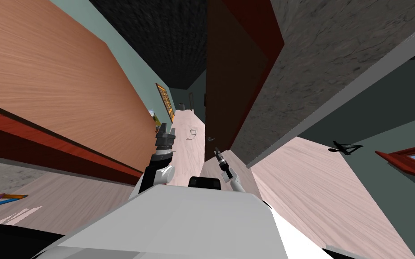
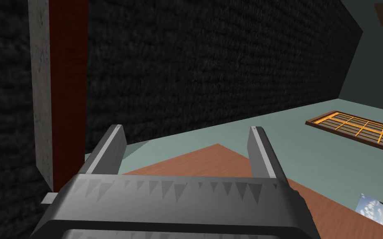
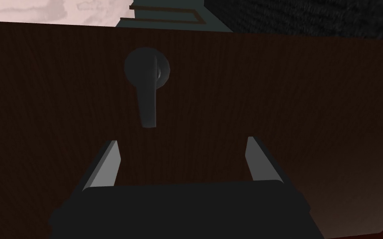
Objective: Push the door open
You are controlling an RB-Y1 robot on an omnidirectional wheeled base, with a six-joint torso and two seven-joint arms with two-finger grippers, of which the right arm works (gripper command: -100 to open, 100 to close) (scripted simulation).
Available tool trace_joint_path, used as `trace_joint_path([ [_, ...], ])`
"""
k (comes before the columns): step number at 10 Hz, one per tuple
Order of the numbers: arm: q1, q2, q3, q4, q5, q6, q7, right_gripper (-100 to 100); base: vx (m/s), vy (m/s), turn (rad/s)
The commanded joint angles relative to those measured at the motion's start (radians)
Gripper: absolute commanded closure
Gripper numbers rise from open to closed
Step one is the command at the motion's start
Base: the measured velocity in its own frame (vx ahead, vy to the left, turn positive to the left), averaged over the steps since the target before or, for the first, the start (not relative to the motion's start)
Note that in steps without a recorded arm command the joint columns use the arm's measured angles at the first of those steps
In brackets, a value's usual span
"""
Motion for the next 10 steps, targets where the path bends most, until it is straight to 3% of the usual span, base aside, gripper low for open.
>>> trace_joint_path([
  [1, -0.014, 0.003, 0.002, 0.038, 0.008, -0.011, -0.009, -100, 0.082, -0.072, 0.036],
  [8, -0.071, 0.018, 0.013, 0.178, 0.041, -0.041, -0.051, -100, 0.099, -0.086, 0.039],
  [10, -0.064, 0.016, 0.011, 0.163, 0.037, -0.034, -0.044, -100, 0.068, -0.006, 0.024],
])
